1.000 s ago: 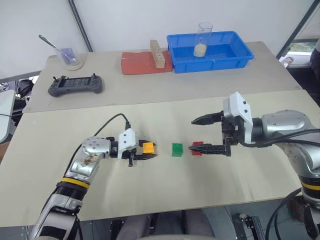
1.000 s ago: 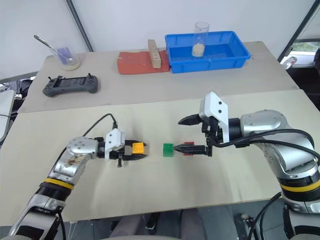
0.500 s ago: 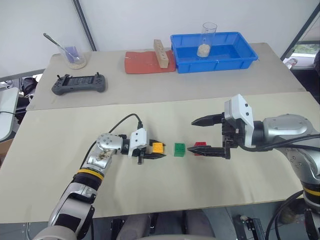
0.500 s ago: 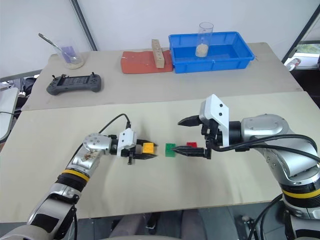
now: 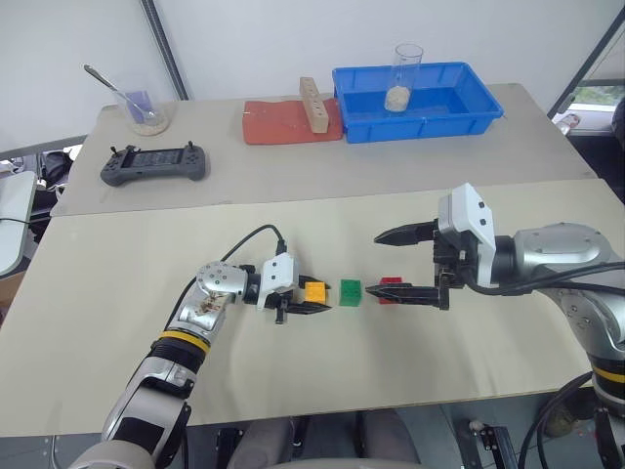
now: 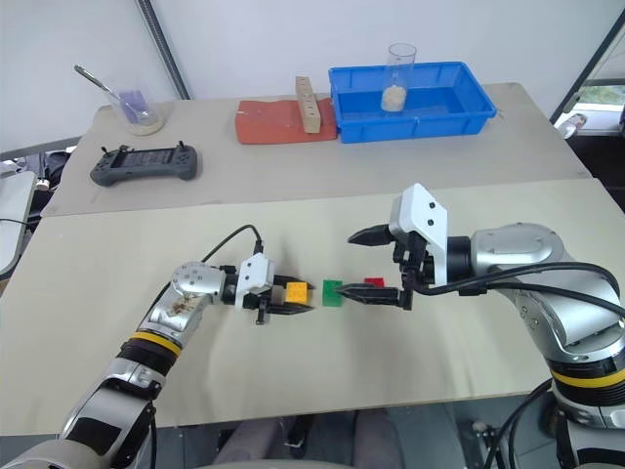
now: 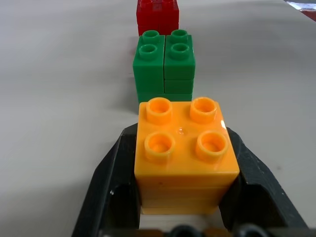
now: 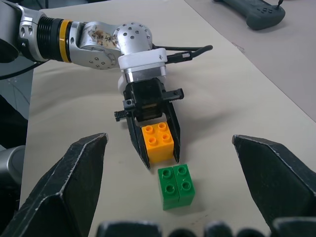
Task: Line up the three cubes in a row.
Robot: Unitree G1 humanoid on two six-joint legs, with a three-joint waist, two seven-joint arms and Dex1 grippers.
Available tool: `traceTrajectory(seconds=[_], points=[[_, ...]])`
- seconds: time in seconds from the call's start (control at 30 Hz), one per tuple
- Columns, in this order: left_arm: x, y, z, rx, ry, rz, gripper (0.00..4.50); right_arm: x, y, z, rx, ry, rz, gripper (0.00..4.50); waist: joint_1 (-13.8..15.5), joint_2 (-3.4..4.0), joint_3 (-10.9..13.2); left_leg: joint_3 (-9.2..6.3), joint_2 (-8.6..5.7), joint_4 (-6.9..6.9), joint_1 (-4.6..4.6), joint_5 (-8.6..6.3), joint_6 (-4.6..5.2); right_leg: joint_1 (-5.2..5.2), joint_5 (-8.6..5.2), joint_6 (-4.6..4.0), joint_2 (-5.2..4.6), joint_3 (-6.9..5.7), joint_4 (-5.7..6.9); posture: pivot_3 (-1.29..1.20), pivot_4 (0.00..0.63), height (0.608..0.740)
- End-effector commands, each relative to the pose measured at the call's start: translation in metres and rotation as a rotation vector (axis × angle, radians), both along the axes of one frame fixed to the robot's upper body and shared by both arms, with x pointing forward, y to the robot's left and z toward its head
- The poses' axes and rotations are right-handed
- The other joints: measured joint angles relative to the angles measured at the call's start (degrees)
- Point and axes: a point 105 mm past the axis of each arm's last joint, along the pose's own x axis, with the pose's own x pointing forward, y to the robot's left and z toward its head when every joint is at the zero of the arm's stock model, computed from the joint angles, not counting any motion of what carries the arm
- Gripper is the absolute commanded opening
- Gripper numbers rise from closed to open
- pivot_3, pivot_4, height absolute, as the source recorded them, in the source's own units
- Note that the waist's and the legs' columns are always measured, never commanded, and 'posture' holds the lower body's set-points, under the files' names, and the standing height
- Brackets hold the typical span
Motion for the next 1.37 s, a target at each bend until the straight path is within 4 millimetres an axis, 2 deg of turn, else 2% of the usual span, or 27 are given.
traceTrajectory(seconds=[0.03, 0.1, 0.2, 0.33, 0.43, 0.6, 0.77, 0.93, 1.37], points=[[0.002, 0.002, 0.002, 0.011, -0.009, -0.008, 3.80, -0.002, -0.001, 0.010, 0.005, -0.043, 0.006, 4.50, 0.0, 0.00, 0.0, 0.00, 0.00, 0.00, 0.00, 0.00, 0.00, 0.00, 0.00, 0.00, 0.00, 0.00, 0.00, 0.00, 0.150, 0.740], [0.001, 0.004, 0.004, 0.011, -0.012, -0.009, 4.46, -0.002, -0.001, 0.009, 0.006, -0.041, 0.006, 4.50, 0.0, 0.00, 0.0, 0.00, 0.00, 0.00, 0.00, 0.00, 0.00, 0.00, 0.00, 0.00, 0.00, 0.00, 0.00, 0.00, 0.150, 0.740], [-0.001, 0.009, 0.006, 0.016, -0.022, -0.002, 4.46, -0.001, -0.005, 0.006, 0.003, -0.032, 0.000, 4.50, -0.1, 0.00, 0.0, 0.00, 0.00, 0.00, 0.00, 0.01, -0.02, -0.01, 0.00, 0.00, -0.01, 0.00, 0.00, 0.00, 0.150, 0.740], [-0.003, 0.029, 0.015, 0.021, -0.036, 0.054, 4.46, 0.006, -0.021, -0.001, -0.022, -0.023, -0.047, 4.50, -0.2, 0.00, 0.0, 0.00, 0.01, 0.00, 0.00, 0.03, -0.05, -0.02, 0.00, 0.00, 0.00, 0.02, 0.01, 0.00, 0.150, 0.740], [-0.009, 0.057, 0.038, 0.013, -0.096, 0.129, 4.46, 0.009, -0.035, -0.003, -0.035, -0.025, -0.097, 4.50, -0.5, 0.00, 0.0, 0.00, 0.02, -0.01, -0.02, 0.02, -0.03, -0.06, 0.00, 0.00, 0.02, 0.05, 0.03, 0.00, 0.150, 0.740], [-0.017, 0.097, 0.087, 0.055, -0.162, 0.294, 4.46, 0.009, -0.059, -0.006, -0.055, -0.019, -0.164, 4.50, -0.4, 0.01, 0.0, 0.00, 0.04, -0.04, 0.01, 0.00, -0.02, -0.04, 0.00, 0.00, 0.22, 0.05, 0.01, 0.00, 0.150, 0.740], [-0.009, 0.132, 0.110, 0.135, -0.205, 0.470, 4.46, 0.014, -0.078, -0.008, -0.059, -0.024, -0.225, 4.50, 0.0, 0.02, 0.0, 0.01, 0.03, -0.04, 0.11, -0.04, 0.04, -0.03, 0.00, 0.00, 0.25, 0.06, -0.01, 0.00, 0.150, 0.740], [-0.001, 0.140, 0.116, 0.144, -0.224, 0.519, 4.46, 0.015, -0.078, -0.010, -0.056, -0.023, -0.227, 4.50, 0.0, 0.02, 0.0, 0.03, 0.05, -0.05, 0.10, -0.04, 0.03, 0.01, 0.00, 0.00, 0.26, 0.06, 0.01, 0.00, 0.150, 0.740], [0.005, 0.132, 0.119, 0.129, -0.247, 0.494, 4.46, 0.015, -0.078, -0.009, -0.056, -0.028, -0.246, 4.50, 0.0, 0.02, 0.0, 0.04, 0.05, -0.06, 0.09, -0.04, 0.03, 0.01, 0.00, 0.00, 0.24, 0.08, 0.01, 0.00, 0.150, 0.740]])
